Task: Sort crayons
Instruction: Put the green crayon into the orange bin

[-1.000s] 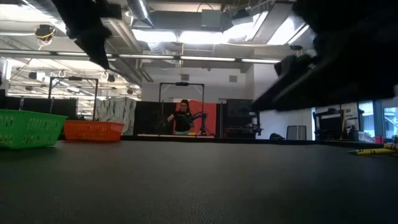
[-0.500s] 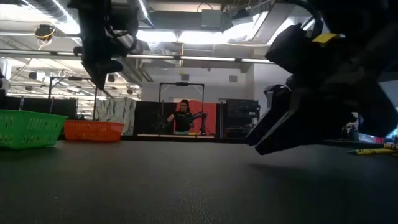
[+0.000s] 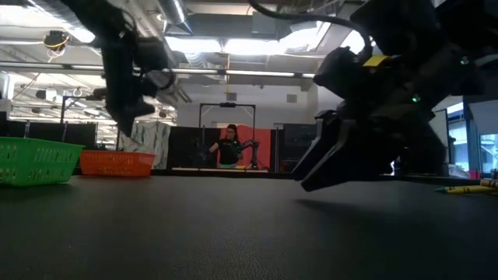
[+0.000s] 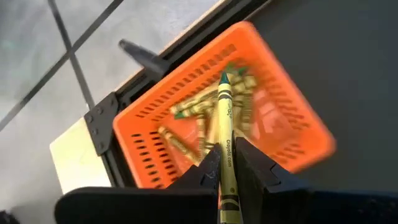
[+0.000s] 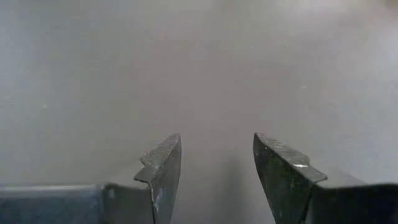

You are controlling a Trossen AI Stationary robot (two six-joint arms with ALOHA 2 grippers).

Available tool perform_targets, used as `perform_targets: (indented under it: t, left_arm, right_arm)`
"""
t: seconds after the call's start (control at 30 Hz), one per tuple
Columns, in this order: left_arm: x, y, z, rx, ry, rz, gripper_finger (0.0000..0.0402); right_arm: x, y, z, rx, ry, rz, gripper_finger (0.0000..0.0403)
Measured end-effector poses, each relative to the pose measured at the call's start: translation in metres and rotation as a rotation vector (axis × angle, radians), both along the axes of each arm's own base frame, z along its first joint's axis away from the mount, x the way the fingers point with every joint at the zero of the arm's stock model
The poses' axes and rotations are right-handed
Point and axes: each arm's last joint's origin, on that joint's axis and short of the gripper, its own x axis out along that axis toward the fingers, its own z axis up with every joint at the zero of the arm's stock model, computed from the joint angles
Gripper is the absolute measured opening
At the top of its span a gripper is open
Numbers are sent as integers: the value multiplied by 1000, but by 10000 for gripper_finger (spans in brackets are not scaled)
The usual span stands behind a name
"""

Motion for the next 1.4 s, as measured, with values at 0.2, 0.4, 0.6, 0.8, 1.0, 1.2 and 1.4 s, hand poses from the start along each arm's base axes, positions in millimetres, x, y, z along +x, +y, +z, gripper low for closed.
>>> perform_targets:
  t: [0.2, 0.4, 0.6, 0.8, 1.0, 1.2, 1.4]
  left_arm:
    - [-9, 10, -19, 20, -62, 0, 16]
    - [-12, 14, -22, 19, -88, -19, 18]
    - [-12, 14, -21, 28, -93, -17, 63]
    - [-3, 12, -20, 5, -166, -112, 106]
    - [32, -5, -24, 60, -419, -435, 110]
    - [61, -37, -29, 201, -763, -785, 110]
    - [71, -72, -28, 343, -931, -985, 110]
  right_arm:
    - [4, -12, 0, 0, -3, -39, 199]
    - [8, -24, 1, 2, -9, -76, 199]
    - [11, -36, 1, 1, -15, -115, 199]
    - [12, -42, 3, -3, -28, -141, 199]
    - [2, -45, 31, -30, -41, -178, 199]
    - [-28, -55, 68, 37, 41, -274, 199]
    - [-65, -77, 88, 137, 192, -428, 199]
